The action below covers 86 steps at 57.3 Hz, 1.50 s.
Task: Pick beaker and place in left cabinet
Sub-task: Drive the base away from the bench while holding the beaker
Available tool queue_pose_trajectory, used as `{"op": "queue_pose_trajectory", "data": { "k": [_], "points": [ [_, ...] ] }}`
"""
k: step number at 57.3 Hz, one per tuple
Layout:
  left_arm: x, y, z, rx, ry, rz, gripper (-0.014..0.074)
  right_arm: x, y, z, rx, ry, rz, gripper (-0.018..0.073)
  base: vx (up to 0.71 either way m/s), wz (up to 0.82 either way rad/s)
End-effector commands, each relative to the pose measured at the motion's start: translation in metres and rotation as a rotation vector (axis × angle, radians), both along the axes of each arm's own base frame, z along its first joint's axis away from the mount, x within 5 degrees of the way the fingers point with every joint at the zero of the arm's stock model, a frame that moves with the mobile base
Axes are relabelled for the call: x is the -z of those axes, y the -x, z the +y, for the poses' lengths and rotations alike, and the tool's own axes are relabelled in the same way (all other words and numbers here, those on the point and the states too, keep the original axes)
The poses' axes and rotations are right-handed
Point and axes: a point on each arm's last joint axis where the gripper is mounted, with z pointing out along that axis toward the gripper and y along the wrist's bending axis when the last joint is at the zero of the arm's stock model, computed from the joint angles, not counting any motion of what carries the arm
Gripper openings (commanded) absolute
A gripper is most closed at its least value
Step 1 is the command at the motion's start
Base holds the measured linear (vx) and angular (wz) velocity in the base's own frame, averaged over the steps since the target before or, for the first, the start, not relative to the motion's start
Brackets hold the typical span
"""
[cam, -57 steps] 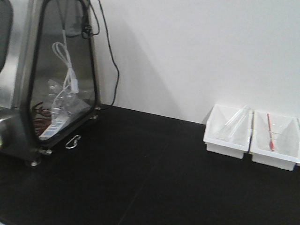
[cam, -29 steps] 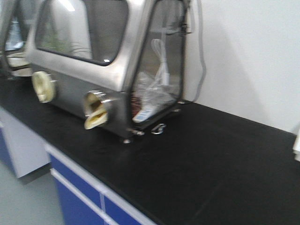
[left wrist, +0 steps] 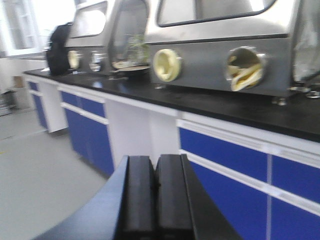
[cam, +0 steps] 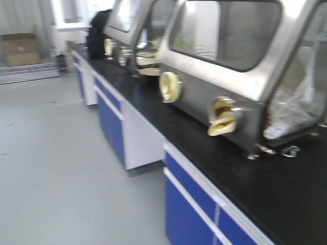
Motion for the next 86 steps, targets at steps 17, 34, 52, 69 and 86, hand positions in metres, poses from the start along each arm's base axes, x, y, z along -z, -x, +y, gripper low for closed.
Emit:
{"op": "queue_pose_trajectory", "data": {
  "k": [17,34,52,69,86],
  "points": [
    [-0.0030,0.0014,0.0003,0.004,0.033,-0.080,0.0001,-0.0150,0.0019,0.0028,-0.037,0.004,-0.084,-0.0006,0.07,0.58],
    [-0.0030,0.0014,0.0003,0.004,0.033,-0.080,0.0001,-0.0150,0.0019,0.0028,-0.037,0.004,-0.084,-0.0006,0.15,0.35],
    [-0.0030,0.0014,0.0003,0.004,0.033,-0.080,0.0001,-0.0150,0.0019,0.0028,-0.037,0.004,-0.084,-0.0006,0.27,0.26],
    [-0.0030,0.0014,0.0003,0.004,0.033,-0.080,0.0001,-0.0150,0.0019,0.0028,-0.037,0.004,-0.084,-0.0006,0.42,0.17],
    [-0.0030,0.0014,0.0003,0.004,0.033,-0.080,0.0001,-0.0150,0.0019,0.0028,-0.037,0.004,-0.084,-0.0006,0.55,0.14]
  ]
}}
